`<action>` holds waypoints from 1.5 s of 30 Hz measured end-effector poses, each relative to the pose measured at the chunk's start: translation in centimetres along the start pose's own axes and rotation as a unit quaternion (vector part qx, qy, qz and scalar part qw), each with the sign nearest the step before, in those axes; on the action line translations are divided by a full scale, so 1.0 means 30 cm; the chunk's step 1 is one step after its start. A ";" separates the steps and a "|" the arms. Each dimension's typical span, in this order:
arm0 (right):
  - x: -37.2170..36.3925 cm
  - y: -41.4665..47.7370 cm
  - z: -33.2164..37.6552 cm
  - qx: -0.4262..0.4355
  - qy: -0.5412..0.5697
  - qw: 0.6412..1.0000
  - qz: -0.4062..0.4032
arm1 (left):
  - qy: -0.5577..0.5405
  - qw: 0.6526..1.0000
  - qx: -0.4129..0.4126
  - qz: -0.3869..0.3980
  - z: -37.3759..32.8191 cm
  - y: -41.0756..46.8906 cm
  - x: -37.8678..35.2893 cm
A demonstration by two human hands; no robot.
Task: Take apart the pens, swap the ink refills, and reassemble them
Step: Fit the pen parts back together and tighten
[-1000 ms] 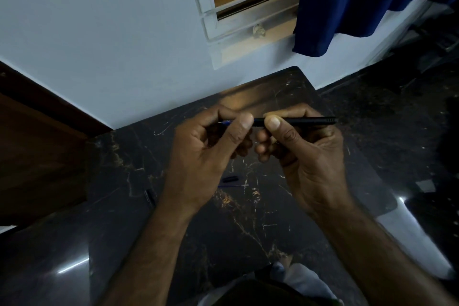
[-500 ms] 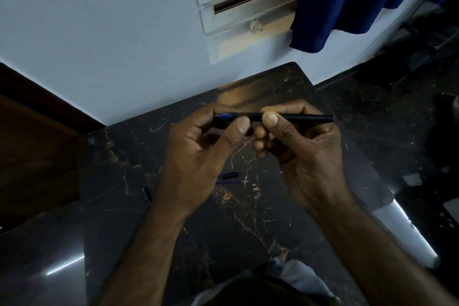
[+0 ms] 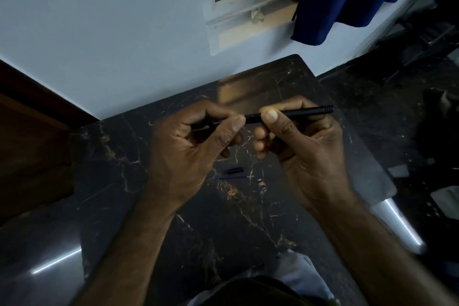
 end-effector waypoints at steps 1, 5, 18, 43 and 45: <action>-0.001 -0.003 -0.008 -0.004 -0.001 1.000 -0.002 | 0.011 1.000 -0.006 0.002 0.007 0.000 0.003; 0.004 -0.013 -0.036 -0.034 0.026 0.999 -0.020 | 0.102 0.991 -0.085 -0.006 0.006 -0.003 0.012; 0.164 -0.042 -0.106 -0.053 0.023 0.984 -0.169 | 0.265 0.930 0.203 0.152 0.734 -0.031 -0.156; 0.237 -0.014 0.137 0.064 -0.048 0.988 -0.128 | -0.117 0.988 0.029 0.094 0.135 0.112 -0.159; 0.214 -0.005 0.165 0.080 -0.045 0.990 -0.108 | -0.126 0.987 0.007 0.100 0.068 0.114 -0.160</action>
Point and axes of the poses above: each hand's wrist, its own y-axis towards the middle knuckle, its own x-axis out of the back of the hand, z = x × y, the point moved 4 cm from there along y, towards the middle knuckle, and after that the axes turned 7 degrees about x, right-handed, at the moved point
